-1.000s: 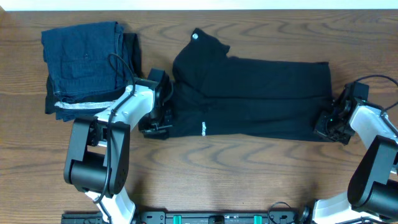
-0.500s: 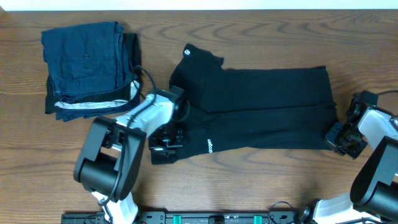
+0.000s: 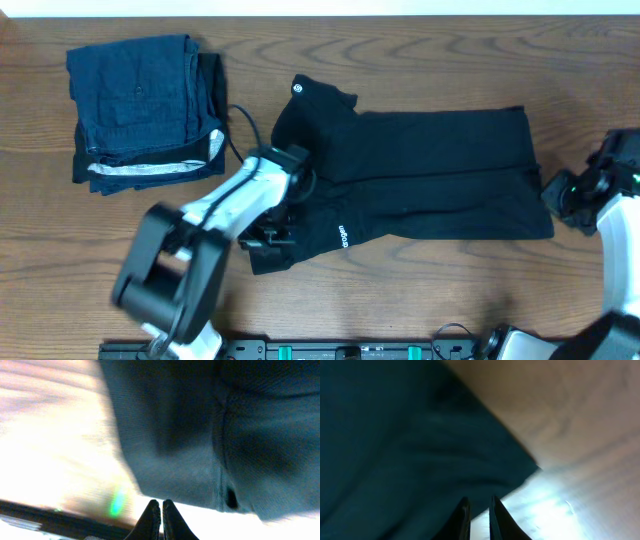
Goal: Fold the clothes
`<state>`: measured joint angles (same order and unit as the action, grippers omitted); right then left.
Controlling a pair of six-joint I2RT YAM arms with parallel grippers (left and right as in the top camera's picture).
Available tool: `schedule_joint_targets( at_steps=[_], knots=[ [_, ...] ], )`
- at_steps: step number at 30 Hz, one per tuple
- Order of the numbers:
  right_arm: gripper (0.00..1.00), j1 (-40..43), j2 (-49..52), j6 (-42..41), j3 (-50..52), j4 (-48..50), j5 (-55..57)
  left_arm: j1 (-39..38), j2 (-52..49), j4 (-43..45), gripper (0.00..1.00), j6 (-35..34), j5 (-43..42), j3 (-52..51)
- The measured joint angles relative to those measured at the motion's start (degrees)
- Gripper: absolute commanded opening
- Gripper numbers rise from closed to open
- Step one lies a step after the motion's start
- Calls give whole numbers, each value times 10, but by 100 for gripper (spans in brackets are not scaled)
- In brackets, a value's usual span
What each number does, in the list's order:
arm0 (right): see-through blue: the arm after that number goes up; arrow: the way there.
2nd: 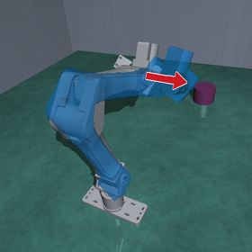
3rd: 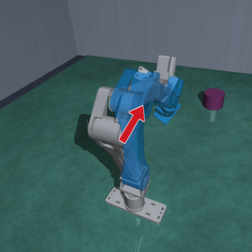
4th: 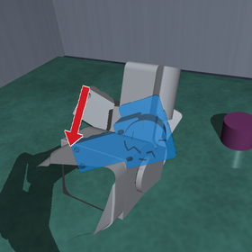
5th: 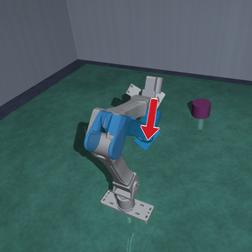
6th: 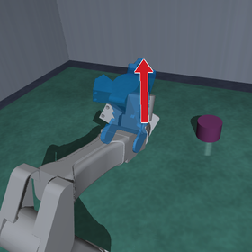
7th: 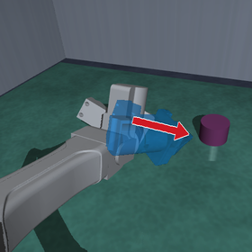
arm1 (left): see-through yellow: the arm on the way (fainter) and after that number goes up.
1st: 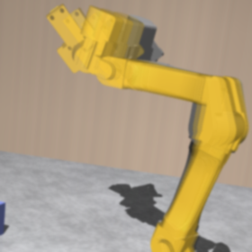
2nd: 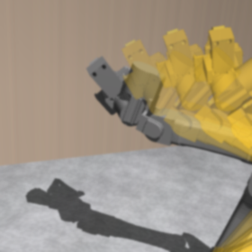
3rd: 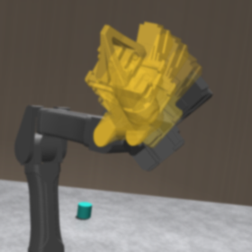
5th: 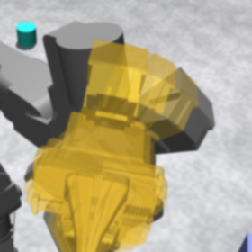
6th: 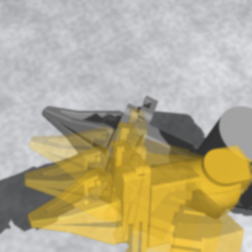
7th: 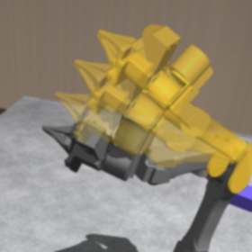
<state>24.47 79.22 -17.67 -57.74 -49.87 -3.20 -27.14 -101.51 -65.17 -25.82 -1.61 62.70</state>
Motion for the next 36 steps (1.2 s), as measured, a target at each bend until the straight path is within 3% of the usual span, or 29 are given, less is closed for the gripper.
schedule_joint_targets(
  at_steps=[4, 12, 22, 36],
  knots=[
    [1, -11, -16, 28, -10, -10, -34, 16, 89, 3, 6, 1, 25, 45],
    [2, -29, 24, 49, 6, 3, -53, 22, 123, 23, 6, -1, -12, 47],
    [2, -45, 101, 71, 23, 47, -57, 22, 113, 132, 6, -31, -38, -62],
    [1, -45, 118, 92, 24, 52, -61, 23, 117, 261, 6, -77, -66, -197]
  ],
)
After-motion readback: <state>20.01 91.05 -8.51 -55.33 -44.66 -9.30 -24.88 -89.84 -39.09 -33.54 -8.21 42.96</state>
